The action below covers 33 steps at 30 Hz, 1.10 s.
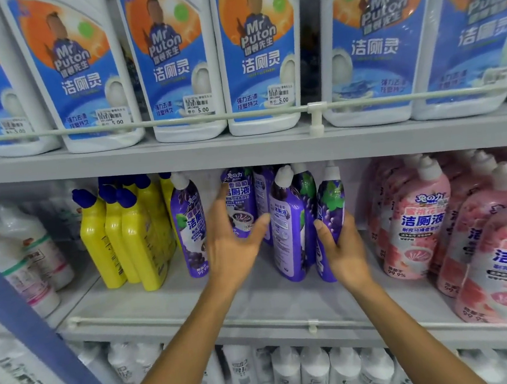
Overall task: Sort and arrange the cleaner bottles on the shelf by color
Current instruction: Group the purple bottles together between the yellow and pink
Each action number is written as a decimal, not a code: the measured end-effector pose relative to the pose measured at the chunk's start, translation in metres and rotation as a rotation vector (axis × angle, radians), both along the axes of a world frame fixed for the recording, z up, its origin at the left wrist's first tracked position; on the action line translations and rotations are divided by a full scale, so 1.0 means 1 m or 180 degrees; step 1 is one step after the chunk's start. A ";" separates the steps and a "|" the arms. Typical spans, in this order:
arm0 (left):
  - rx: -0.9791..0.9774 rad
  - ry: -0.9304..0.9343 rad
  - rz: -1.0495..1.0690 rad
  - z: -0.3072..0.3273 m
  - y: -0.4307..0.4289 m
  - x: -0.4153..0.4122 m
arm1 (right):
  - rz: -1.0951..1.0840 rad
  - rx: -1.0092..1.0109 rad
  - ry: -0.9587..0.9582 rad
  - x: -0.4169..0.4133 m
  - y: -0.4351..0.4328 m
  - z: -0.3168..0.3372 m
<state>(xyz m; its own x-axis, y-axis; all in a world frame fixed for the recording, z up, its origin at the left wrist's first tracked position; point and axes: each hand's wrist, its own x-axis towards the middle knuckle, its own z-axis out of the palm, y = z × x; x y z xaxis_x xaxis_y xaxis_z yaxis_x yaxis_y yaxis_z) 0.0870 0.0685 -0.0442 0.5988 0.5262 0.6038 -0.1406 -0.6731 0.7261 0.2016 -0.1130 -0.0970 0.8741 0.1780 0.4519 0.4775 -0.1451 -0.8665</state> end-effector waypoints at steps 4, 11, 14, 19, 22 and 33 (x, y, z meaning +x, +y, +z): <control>-0.0729 0.0929 -0.0909 -0.005 -0.026 0.034 | -0.0024 -0.0017 -0.0043 -0.002 -0.001 0.001; -0.0693 0.0973 -0.0512 -0.022 -0.045 0.047 | -0.0091 -0.0091 -0.0127 0.002 -0.002 0.000; -0.0683 0.1050 -0.0488 -0.020 -0.029 0.041 | -0.0122 -0.0185 -0.0158 0.004 -0.004 -0.002; -0.0579 0.1231 0.0135 -0.011 0.010 0.012 | -0.0176 -0.0151 -0.0080 0.003 -0.002 -0.003; -0.0354 0.1257 0.0376 -0.006 0.034 0.000 | -0.0205 -0.0171 -0.0115 0.003 -0.001 -0.003; -0.0252 0.1197 0.0695 0.005 0.075 -0.023 | -0.0164 -0.0264 -0.0161 0.004 -0.004 -0.002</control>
